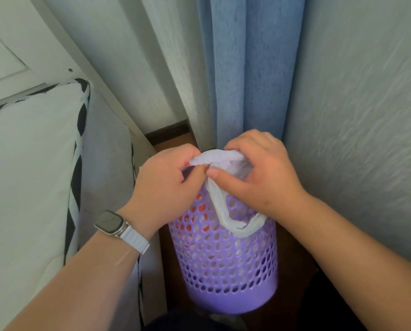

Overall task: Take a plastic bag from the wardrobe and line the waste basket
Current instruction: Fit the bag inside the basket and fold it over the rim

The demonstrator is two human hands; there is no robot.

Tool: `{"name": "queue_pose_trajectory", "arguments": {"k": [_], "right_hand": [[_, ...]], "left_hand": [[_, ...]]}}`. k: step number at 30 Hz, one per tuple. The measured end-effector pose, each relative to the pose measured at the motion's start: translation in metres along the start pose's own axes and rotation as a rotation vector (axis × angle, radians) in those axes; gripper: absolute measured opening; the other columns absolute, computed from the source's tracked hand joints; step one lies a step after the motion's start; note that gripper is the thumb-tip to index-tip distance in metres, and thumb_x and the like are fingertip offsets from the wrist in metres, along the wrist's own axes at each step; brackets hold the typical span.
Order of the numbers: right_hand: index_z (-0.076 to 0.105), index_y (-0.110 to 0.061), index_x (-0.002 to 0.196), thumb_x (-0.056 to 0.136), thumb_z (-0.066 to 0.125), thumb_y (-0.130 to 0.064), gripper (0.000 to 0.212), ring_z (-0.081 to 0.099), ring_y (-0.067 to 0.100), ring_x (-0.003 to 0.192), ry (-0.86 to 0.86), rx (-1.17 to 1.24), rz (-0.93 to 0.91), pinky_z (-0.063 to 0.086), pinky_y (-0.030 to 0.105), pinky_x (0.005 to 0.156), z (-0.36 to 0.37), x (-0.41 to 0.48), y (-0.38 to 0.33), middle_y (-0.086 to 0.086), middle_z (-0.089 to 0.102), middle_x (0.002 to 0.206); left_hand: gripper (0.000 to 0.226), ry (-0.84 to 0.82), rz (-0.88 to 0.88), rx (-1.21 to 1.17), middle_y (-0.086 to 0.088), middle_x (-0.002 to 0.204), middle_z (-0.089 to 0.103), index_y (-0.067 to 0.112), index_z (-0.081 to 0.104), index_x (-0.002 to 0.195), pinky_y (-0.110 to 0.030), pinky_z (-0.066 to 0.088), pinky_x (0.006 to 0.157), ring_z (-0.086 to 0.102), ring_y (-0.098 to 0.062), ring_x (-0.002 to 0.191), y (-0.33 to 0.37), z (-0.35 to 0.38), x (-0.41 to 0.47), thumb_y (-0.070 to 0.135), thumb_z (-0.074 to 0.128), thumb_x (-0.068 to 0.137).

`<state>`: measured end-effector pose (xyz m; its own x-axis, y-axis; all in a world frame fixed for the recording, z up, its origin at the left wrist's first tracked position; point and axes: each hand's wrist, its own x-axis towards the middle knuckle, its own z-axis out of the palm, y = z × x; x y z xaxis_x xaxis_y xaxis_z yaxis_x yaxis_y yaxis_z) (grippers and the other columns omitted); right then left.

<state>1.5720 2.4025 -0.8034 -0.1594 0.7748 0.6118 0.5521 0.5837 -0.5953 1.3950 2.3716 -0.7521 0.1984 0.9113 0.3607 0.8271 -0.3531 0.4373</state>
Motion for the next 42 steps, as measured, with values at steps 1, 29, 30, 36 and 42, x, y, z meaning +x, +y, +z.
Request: {"name": "queue_pose_trajectory", "arguments": {"k": [1,29,30,36,42], "right_hand": [[0.066,-0.018,0.086,0.076,0.062,-0.063,0.046,0.057,0.023,0.081,0.001,-0.001,0.012,0.044,0.043,0.078,0.002,0.0,-0.001,-0.001,0.06,0.084],[0.06,-0.017,0.074,0.079,0.063,-0.051,0.035,0.051,0.015,0.075,-0.002,0.15,0.132,0.041,0.027,0.071,-0.013,0.004,0.021,-0.006,0.054,0.073],[0.058,-0.018,0.073,0.078,0.062,-0.053,0.035,0.05,0.013,0.075,0.009,0.168,0.168,0.04,0.024,0.07,-0.013,0.004,0.02,-0.009,0.052,0.072],[0.055,-0.018,0.068,0.074,0.063,-0.052,0.036,0.049,0.011,0.069,0.016,0.186,0.217,0.042,0.03,0.065,-0.012,0.002,0.014,-0.008,0.053,0.068],[0.057,-0.018,0.069,0.071,0.061,-0.047,0.029,0.048,0.012,0.07,-0.024,0.13,0.131,0.04,0.037,0.07,-0.004,0.0,0.004,-0.006,0.056,0.067]], "left_hand": [[0.021,-0.003,0.0,-0.004,0.006,0.064,0.054,0.019,0.059,0.077,-0.036,0.044,0.056,0.052,-0.013,0.061,-0.001,0.001,0.0,0.034,0.049,0.087],[0.022,0.019,0.06,-0.044,0.003,0.068,0.058,0.013,0.062,0.077,-0.034,0.042,0.06,0.053,-0.015,0.066,-0.013,-0.01,0.006,0.028,0.05,0.088],[0.021,0.015,0.04,-0.067,0.002,0.066,0.057,0.012,0.062,0.076,-0.033,0.042,0.059,0.053,-0.016,0.065,-0.012,-0.009,0.006,0.026,0.052,0.088],[0.014,-0.093,-0.026,-0.22,0.007,0.081,0.065,0.02,0.065,0.091,-0.026,0.047,0.067,0.061,-0.01,0.076,-0.006,-0.011,0.004,0.03,0.056,0.086],[0.022,-0.107,0.202,0.046,0.006,0.08,0.064,0.019,0.066,0.094,-0.035,0.045,0.065,0.057,-0.013,0.073,-0.001,-0.005,0.004,0.034,0.051,0.091]]}}
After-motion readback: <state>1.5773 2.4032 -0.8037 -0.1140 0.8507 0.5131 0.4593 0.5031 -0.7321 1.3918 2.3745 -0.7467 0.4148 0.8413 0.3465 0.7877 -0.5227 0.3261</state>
